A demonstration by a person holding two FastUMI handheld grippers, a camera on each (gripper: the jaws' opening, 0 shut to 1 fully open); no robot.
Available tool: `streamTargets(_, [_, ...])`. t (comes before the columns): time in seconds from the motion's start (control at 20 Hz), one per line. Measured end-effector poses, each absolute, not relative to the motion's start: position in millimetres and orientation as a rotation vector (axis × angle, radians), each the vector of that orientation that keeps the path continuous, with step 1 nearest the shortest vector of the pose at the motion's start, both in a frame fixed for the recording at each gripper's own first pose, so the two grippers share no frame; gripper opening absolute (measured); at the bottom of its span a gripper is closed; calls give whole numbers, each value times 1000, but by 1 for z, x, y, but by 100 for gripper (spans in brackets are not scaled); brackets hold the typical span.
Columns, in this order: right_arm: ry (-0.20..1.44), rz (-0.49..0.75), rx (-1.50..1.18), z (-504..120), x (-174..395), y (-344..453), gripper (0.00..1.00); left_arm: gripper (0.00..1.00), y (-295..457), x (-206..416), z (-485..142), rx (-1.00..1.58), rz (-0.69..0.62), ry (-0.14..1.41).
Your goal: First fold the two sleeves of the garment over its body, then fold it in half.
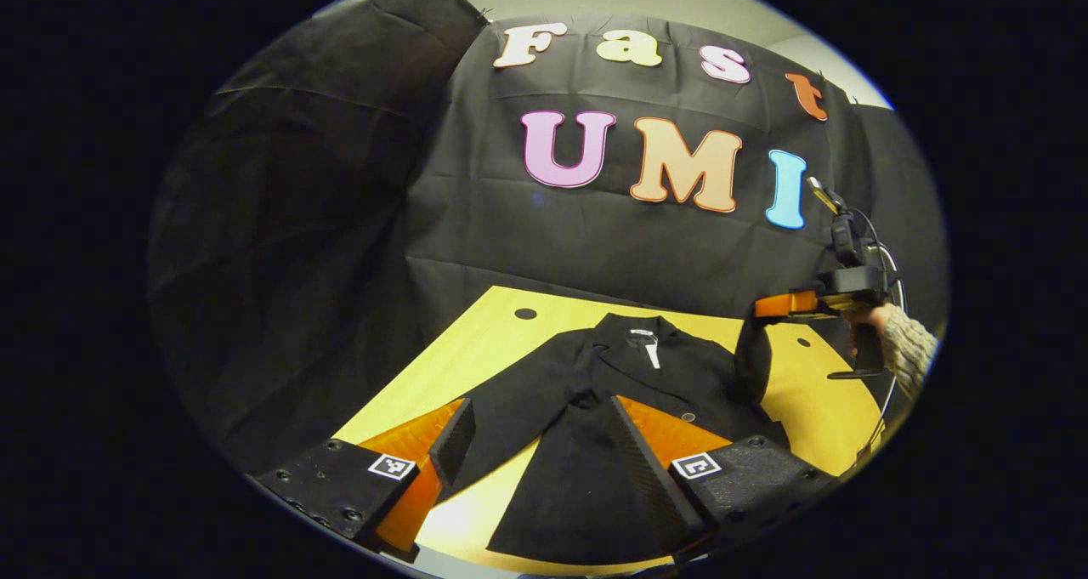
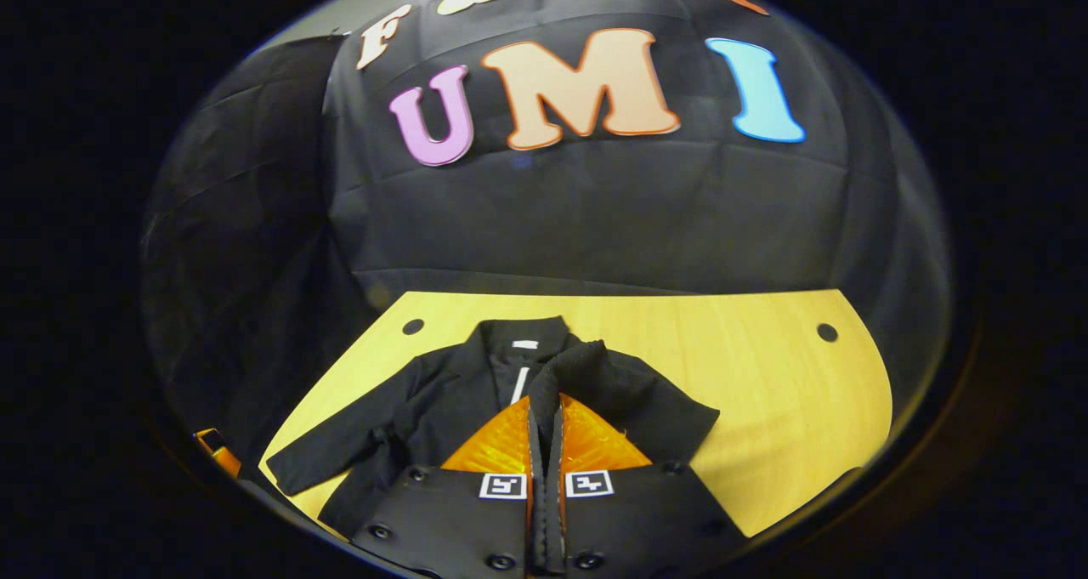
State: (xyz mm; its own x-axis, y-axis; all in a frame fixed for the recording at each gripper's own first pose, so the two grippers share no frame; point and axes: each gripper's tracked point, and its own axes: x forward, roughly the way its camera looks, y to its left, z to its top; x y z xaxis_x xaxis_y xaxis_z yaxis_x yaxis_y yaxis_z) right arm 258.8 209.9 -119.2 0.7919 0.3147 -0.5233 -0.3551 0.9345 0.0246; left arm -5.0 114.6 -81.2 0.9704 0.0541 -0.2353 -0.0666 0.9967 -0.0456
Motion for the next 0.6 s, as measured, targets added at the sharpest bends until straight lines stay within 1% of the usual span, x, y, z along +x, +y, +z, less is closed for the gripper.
streamTargets(0.05, [556, 380, -83, -124, 261, 225, 2, 94, 119, -5, -82, -59, 62, 240])
streamTargets(0.4, [605, 518, -142, -158, 268, 332, 2, 94, 152, -11, -92, -92, 107, 285])
streamTargets(0.6, [636, 578, -171, -183, 271, 379, 2, 95, 166, -18, -97, -116, 144, 304])
